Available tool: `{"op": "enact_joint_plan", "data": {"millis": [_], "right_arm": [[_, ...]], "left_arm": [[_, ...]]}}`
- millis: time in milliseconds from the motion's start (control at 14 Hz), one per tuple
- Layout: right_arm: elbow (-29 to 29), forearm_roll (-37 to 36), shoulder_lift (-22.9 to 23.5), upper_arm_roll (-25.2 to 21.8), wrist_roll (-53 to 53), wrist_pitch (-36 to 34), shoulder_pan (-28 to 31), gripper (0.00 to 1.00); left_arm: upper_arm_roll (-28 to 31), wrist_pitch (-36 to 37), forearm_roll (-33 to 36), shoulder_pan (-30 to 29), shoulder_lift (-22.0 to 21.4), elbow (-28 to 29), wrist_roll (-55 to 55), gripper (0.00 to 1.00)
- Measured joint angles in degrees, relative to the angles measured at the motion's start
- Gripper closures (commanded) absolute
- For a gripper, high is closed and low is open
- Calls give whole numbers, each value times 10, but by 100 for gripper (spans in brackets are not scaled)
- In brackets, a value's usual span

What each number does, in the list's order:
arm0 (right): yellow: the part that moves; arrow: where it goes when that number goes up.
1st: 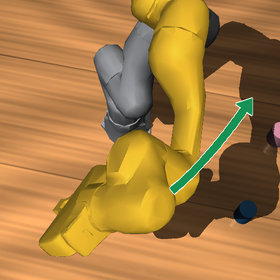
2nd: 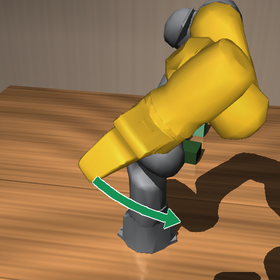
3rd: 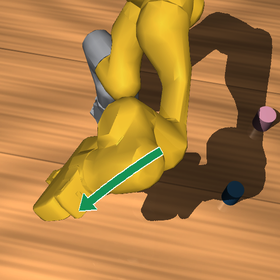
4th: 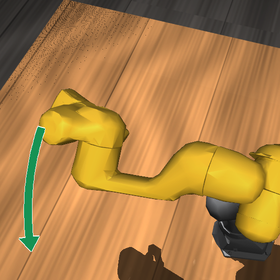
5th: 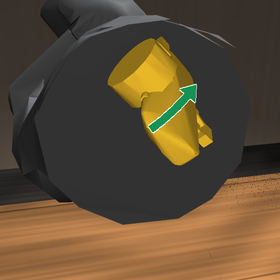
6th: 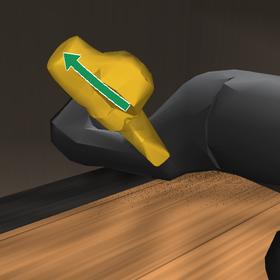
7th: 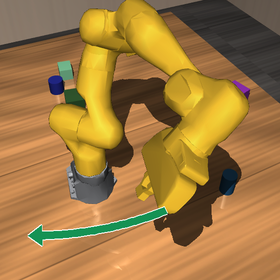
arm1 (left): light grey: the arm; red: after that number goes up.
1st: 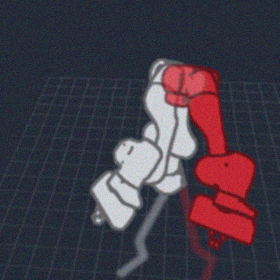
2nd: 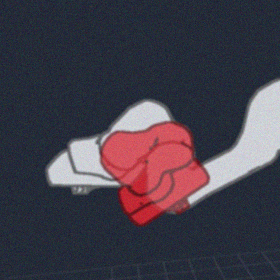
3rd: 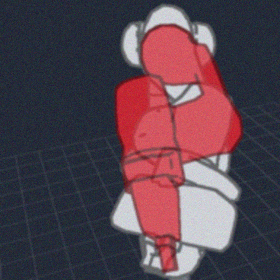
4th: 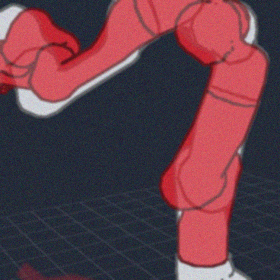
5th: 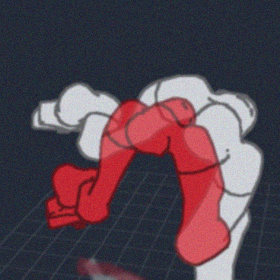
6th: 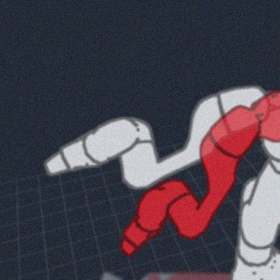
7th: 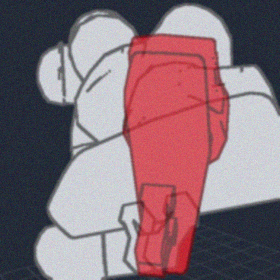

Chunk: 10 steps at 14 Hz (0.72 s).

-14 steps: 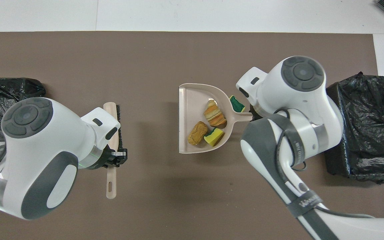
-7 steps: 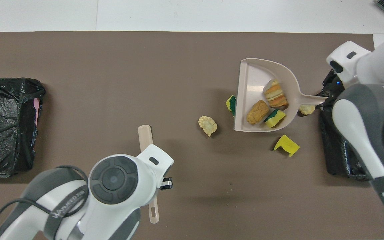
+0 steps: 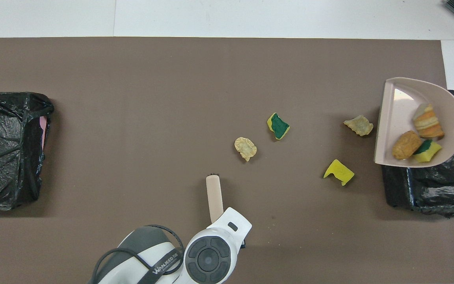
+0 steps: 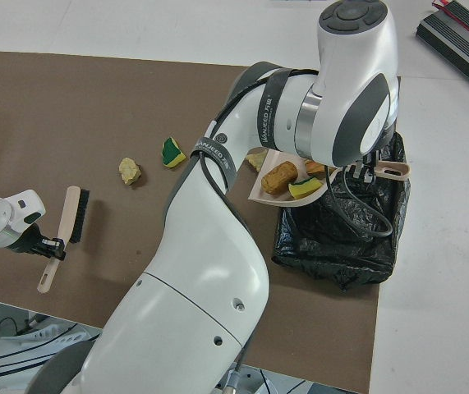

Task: Sweep and dump trash in bin
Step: 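Carry the loaded dustpan with the right gripper to the nearby trash bag, then tip the dustpan over the bag with the right gripper while the left gripper withdraws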

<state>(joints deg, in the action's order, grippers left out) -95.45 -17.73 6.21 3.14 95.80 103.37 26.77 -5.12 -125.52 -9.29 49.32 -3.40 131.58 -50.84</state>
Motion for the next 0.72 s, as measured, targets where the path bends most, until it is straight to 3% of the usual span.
{"op": "enact_joint_plan", "data": {"millis": [716], "right_arm": [[-55,-202,-34,6,-71,0,13,100]], "left_arm": [[3,-27,-9,22,36,6,-5,100]]}}
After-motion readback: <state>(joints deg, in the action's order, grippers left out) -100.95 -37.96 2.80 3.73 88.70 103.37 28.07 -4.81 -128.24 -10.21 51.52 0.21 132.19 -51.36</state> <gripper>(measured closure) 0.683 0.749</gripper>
